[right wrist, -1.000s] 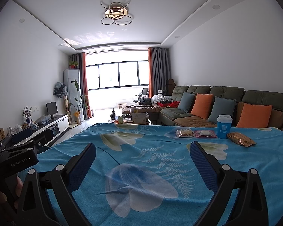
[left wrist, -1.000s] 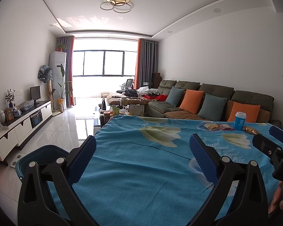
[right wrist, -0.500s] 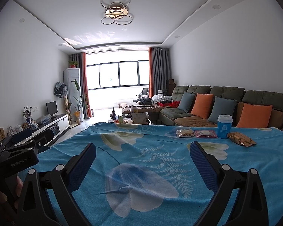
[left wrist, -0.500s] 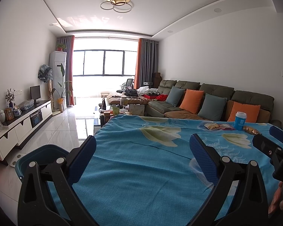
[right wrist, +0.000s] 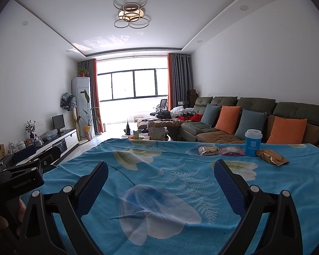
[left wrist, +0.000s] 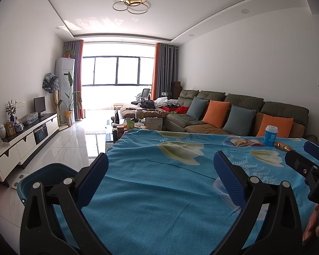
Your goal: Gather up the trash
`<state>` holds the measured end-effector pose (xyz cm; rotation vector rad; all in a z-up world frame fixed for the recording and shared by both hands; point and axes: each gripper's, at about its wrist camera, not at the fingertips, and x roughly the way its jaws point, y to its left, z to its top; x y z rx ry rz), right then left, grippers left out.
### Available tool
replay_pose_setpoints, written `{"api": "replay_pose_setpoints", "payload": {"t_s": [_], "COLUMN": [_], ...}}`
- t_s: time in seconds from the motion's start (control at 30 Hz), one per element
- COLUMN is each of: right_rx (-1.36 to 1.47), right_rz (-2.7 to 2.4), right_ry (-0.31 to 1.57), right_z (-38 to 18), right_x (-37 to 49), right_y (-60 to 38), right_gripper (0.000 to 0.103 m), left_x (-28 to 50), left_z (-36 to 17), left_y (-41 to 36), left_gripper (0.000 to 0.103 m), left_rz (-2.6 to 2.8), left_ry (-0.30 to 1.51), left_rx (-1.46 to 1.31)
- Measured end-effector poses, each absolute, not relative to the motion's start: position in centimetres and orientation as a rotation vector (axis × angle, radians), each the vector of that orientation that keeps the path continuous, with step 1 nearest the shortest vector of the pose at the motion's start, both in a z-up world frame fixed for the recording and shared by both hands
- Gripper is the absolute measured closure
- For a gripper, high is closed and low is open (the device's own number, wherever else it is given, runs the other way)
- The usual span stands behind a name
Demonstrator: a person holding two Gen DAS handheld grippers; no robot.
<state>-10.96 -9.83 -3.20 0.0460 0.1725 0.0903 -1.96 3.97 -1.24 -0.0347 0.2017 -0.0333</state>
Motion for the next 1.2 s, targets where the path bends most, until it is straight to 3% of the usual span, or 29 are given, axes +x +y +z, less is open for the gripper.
{"api": "replay_pose_setpoints", "payload": {"t_s": [0.9,1.2], "right_rx": [0.057,0.062], "right_rz": [0.075,0.028], "right_ry": [0.173,0.249], "right_z": [-3.3,-3.0], "right_x": [-10.8,-9.6], "right_y": [-10.4,-14.1], "right_gripper": [0.007,0.007], "left_x": [-1.1,5.5], "left_z": [-1.0,-1.0], "left_y": [3.8,3.8], "left_gripper": [0.006,0.006], "left_rz": [-0.041,-0.058], "left_ry": [0.230,0.453], "left_rx": [-0.031,0.017]}}
